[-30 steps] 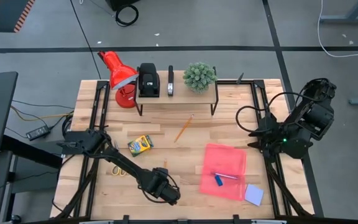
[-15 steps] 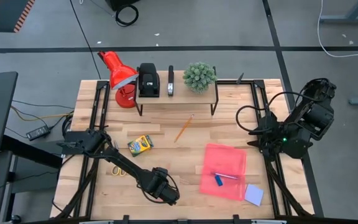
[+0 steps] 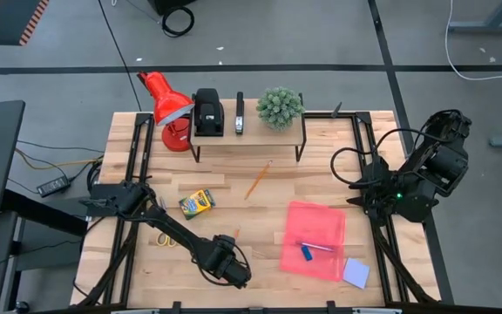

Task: Pack school essentials
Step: Put the bottom orange pencil into the pink supply box

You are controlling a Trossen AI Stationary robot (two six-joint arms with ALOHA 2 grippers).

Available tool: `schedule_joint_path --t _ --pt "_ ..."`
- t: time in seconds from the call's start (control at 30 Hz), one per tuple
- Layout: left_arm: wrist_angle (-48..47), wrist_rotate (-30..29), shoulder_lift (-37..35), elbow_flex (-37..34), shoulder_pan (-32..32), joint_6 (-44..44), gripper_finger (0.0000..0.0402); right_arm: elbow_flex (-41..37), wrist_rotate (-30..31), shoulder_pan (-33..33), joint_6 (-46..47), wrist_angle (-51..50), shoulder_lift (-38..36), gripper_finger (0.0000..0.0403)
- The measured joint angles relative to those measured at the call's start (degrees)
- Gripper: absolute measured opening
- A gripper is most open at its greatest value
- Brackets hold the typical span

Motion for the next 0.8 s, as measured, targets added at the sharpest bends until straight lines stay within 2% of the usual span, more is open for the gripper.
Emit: schedule_joint_path --t 0.33,0.57,0.7,0.8 --pt "-0.9 -2.5 -0.5 1.0 0.0 3.2 0.0009 0.0 0.0 0.0 0.2 -0.4 0.0 0.0206" --pt "-3.9 -7.0 -0.5 7.4 0.2 7.1 0.0008 0.0 -0.6 0.0 0.0 -1.0 -0.1 0.0206" --pt "-5.2 -11.7 -0.6 11.6 0.7 15.0 0.0008 0.0 -3.7 0.0 1.2 -1.0 -0.7 0.0206" --pt "-2.6 -16.4 -0.7 14.5 1.5 26.3 0.0009 0.0 -5.9 0.0 2.4 -1.0 -1.6 0.0206"
